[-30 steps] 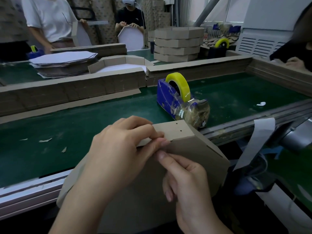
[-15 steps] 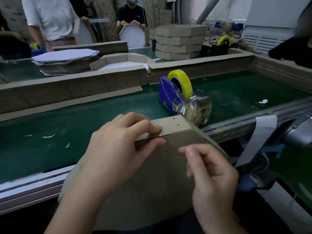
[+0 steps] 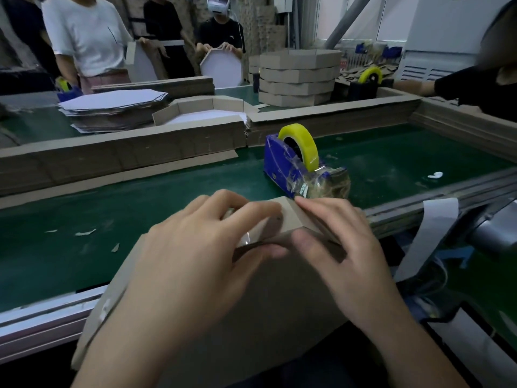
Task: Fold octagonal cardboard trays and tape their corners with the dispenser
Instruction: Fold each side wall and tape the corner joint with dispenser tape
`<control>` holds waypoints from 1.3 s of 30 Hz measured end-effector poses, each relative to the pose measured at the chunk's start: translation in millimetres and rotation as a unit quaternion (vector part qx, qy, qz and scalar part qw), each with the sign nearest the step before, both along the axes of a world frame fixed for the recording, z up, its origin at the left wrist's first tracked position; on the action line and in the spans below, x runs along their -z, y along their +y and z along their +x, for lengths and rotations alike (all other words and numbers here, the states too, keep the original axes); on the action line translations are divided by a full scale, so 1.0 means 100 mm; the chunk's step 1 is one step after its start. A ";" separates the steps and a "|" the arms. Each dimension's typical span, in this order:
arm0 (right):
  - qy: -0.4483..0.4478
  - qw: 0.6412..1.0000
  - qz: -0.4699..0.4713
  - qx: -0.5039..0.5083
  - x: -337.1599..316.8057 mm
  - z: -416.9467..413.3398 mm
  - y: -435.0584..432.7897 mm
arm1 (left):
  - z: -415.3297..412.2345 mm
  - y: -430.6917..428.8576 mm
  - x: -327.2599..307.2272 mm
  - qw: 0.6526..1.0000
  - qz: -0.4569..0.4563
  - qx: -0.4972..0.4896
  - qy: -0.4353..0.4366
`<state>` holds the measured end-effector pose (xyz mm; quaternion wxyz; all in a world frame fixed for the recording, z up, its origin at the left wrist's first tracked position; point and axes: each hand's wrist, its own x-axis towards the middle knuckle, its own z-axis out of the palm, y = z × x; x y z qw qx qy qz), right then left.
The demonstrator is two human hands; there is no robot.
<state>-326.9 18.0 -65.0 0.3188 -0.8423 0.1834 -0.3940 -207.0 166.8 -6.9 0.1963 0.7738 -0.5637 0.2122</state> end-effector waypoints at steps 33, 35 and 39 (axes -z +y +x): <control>0.087 0.959 0.219 -0.156 0.02 0.12 -0.66 | 0.25 -0.04 0.16 0.994 0.059 0.079 0.051; 0.070 0.965 0.195 -0.164 0.02 0.15 -0.66 | 0.26 -0.04 0.16 0.994 0.052 0.081 0.052; 0.046 0.971 0.167 -0.166 0.06 0.21 -0.65 | 0.28 -0.03 0.18 0.994 0.049 0.080 0.051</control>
